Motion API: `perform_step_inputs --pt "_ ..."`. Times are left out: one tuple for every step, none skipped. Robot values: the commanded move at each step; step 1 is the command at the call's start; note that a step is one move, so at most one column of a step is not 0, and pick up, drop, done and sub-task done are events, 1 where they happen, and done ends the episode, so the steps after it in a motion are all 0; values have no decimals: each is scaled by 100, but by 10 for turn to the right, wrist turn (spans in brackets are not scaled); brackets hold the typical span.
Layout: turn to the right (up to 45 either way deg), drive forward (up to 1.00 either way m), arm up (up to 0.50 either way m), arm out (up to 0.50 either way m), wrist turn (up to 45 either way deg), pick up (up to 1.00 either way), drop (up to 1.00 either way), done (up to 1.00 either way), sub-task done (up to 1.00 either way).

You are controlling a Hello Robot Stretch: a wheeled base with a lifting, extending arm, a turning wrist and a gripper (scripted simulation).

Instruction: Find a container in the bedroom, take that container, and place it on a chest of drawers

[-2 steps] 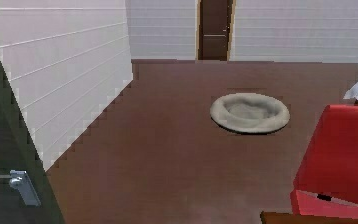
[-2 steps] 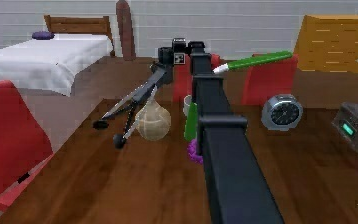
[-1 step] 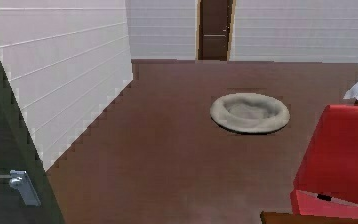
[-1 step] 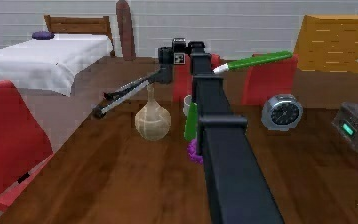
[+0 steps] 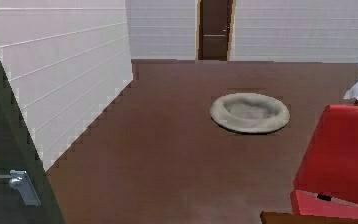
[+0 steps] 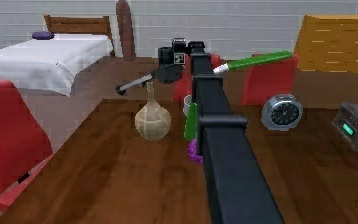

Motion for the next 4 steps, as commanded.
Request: perform_step_inputs --pt "0 0 0 0 240 0 0 0 0" --pt "0 0 -24 0 0 0 0 0 0" --pt "0 0 0 0 0 100 0 0 0" --pt "0 0 10 0 0 0 0 0 0"
